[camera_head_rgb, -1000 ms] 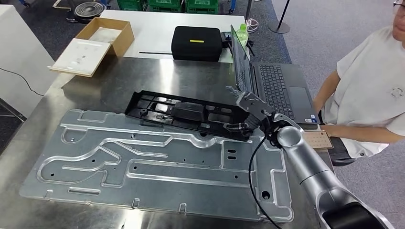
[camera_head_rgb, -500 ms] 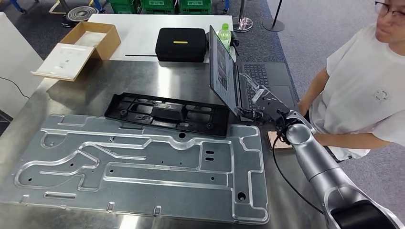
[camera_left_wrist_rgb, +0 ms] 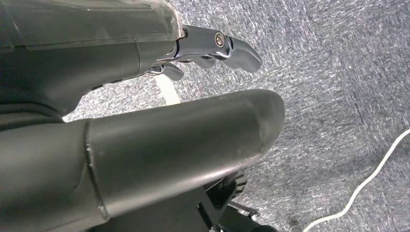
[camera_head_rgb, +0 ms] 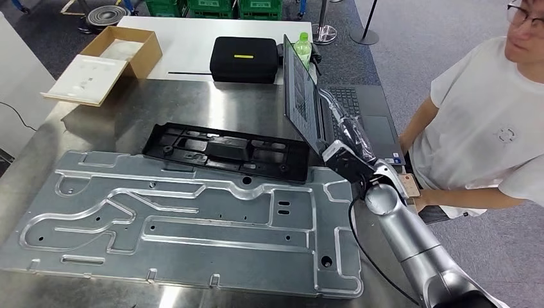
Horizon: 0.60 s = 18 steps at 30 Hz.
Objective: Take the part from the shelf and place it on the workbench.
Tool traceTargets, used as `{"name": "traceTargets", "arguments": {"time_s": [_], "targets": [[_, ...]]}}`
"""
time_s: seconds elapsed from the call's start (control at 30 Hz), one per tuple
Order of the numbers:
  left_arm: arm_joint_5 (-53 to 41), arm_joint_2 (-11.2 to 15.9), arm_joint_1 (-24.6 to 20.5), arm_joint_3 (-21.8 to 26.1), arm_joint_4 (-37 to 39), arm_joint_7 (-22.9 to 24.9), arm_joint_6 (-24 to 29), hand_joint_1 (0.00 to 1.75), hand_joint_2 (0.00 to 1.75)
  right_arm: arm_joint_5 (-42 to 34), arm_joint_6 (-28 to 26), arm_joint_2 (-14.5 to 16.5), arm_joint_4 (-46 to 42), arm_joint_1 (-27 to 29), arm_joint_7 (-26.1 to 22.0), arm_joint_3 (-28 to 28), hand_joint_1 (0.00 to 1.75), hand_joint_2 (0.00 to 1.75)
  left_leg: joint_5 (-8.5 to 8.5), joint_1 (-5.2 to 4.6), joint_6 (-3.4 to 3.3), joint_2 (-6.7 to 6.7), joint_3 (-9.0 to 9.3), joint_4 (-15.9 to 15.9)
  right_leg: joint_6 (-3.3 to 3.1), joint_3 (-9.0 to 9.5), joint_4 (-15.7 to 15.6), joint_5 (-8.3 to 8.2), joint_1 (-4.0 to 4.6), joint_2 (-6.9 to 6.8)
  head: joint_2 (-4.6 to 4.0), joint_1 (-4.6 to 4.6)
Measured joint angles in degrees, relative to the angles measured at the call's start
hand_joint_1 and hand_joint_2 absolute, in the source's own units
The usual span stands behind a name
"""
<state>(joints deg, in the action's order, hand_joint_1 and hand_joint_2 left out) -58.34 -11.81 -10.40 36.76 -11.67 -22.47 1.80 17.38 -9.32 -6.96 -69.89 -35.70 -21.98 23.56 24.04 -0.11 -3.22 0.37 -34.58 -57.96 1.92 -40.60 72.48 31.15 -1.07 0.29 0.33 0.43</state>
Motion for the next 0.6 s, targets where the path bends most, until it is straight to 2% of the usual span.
{"name": "traceTargets", "arguments": {"time_s": [0.07, 0.13, 0.2, 0.27, 0.33, 0.37, 0.4, 0.43, 0.47, 0.5, 0.6], "targets": [[-0.25, -0.1, -0.1, 0.0, -0.01, 0.1, -0.01, 0.0, 0.0, 1.95, -1.13, 0.02, -2.0, 0.66, -0.98, -0.07, 0.0, 0.0, 0.05, 0.36, 0.53, 0.03, -0.17, -0.31, 0.46, 3.96, -7.05, -3.19, -0.45, -0.17, 0.0, 0.0], [-0.4, -0.21, -0.3, 0.0, -0.01, 0.2, -0.01, 0.0, 0.0, 3.36, -1.76, 0.11, -3.85, 0.89, -1.27, -0.08, 0.0, 0.0, -0.08, 0.53, 1.4, 0.08, -0.45, -0.5, 0.19, 6.57, -12.43, -4.81, -0.17, -0.18, 0.0, -0.02], [-0.43, -0.37, -0.42, 0.0, 0.0, 0.27, -0.01, 0.0, 0.0, 4.96, -2.22, 0.26, -5.48, 1.26, -1.32, -0.09, 0.0, 0.0, -0.47, 0.67, 2.26, 0.09, -0.7, -0.37, -0.59, 6.63, -13.44, -5.09, 0.37, -0.11, 0.0, -0.02], [-0.45, -0.49, -0.43, 0.0, 0.0, 0.3, -0.01, 0.0, 0.0, 6.47, -2.64, 0.48, -6.98, 1.57, -1.31, -0.09, 0.0, 0.0, 0.01, 0.83, 2.94, 0.04, -1.02, -0.69, -1.63, 6.53, -13.99, -5.76, 0.24, -0.19, 0.0, -0.01], [-0.45, -0.53, -0.47, 0.0, 0.0, 0.32, -0.01, 0.0, 0.0, 7.63, -3.09, 0.95, -8.35, 1.66, -1.29, -0.08, 0.0, 0.0, 2.98, 0.89, 3.26, -0.05, -2.32, -4.0, -2.67, 6.33, -14.57, -6.51, 0.08, -0.29, 0.0, -0.04], [-0.46, -0.54, -0.48, -0.01, 0.0, 0.34, -0.01, 0.0, 0.0, 8.08, -3.26, 1.22, -8.93, 1.73, -1.27, -0.07, 0.0, 0.0, 5.28, 0.9, 3.29, -0.08, -3.54, -7.36, -2.94, 6.05, -14.6, -6.75, 0.24, -0.32, 0.0, -0.05], [-0.48, -0.54, -0.48, -0.01, 0.0, 0.34, -0.01, 0.0, 0.0, 8.36, -3.36, 1.43, -9.34, 1.85, -1.27, -0.06, 0.0, 0.0, 7.47, 0.91, 3.3, -0.09, -4.89, -11.22, -3.13, 5.7, -14.52, -6.96, 0.37, -0.35, 0.0, -0.07], [-0.49, -0.54, -0.46, -0.01, 0.0, 0.35, -0.01, 0.0, 0.0, 8.54, -3.39, 1.57, -9.63, 2.02, -1.26, -0.04, 0.0, 0.0, 8.96, 0.9, 3.31, -0.1, -5.88, -14.39, -3.19, 5.28, -14.39, -7.17, 0.49, -0.38, 0.0, -0.06], [-0.5, -0.54, -0.44, -0.01, 0.0, 0.35, -0.01, 0.0, 0.0, 8.66, -3.43, 1.67, -9.89, 2.19, -1.26, -0.03, 0.0, 0.0, 9.56, 0.9, 3.3, -0.1, -6.13, -16.07, -3.18, 4.79, -14.2, -7.4, 0.57, -0.39, 0.0, -0.06], [-0.5, -0.54, -0.44, -0.01, 0.0, 0.35, -0.01, 0.0, 0.0, 8.74, -3.48, 1.74, -10.14, 2.32, -1.25, -0.03, 0.0, 0.0, 9.02, 0.9, 3.28, -0.1, -5.19, -15.31, -3.1, 4.27, -13.97, -7.62, 0.61, -0.38, 0.0, -0.05], [-0.5, -0.57, -0.6, -0.01, 0.0, 0.35, -0.01, 0.0, 0.0, 8.96, -3.69, 1.91, -11.05, 2.43, -1.25, -0.02, 0.0, 0.0, 5.53, 0.91, 3.09, -0.17, 1.3, -5.05, -2.6, 2.97, -13.0, -8.14, 0.73, -0.29, 0.0, -0.05]]}}
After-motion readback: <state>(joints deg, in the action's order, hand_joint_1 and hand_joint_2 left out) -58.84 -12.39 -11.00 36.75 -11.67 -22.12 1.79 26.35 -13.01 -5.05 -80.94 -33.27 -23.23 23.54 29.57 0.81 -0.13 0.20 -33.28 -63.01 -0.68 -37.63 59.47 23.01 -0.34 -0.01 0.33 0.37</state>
